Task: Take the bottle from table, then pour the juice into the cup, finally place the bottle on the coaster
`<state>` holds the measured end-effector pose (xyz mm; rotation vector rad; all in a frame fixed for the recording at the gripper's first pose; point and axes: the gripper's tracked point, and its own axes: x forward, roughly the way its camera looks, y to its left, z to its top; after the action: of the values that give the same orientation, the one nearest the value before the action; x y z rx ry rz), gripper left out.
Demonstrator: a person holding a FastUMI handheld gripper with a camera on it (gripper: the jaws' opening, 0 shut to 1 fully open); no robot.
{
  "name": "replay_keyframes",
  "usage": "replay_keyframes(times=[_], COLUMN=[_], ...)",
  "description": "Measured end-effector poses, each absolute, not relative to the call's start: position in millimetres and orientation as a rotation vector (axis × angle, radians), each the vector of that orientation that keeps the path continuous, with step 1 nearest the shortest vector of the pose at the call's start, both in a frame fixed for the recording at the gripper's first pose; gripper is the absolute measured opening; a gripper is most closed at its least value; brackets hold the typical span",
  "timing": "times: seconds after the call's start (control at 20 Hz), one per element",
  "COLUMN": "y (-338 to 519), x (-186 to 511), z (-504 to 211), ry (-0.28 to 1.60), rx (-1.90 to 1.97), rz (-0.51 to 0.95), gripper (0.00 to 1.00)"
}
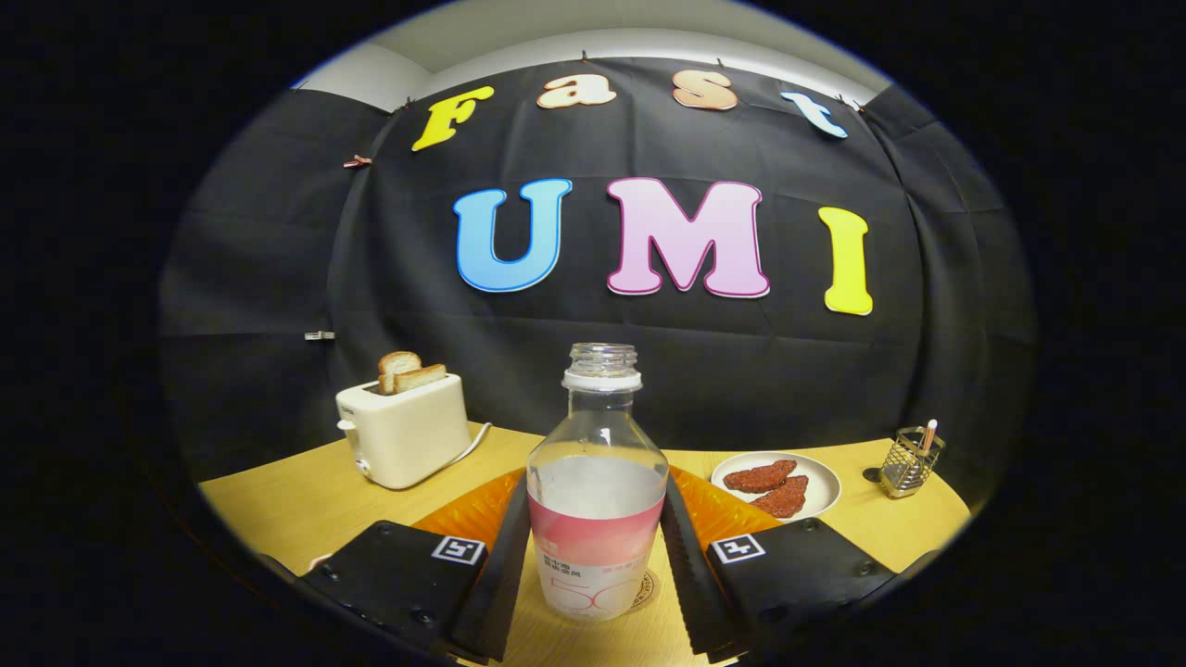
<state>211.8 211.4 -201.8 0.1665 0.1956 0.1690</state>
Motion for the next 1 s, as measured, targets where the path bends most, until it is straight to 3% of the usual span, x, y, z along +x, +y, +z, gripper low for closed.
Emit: replay_keyframes(times=[1.0], y=[207.3], x=[244.0], z=[-264.6], ry=[0.163], rx=[0.105], rz=[0.126], gripper=[0.75])
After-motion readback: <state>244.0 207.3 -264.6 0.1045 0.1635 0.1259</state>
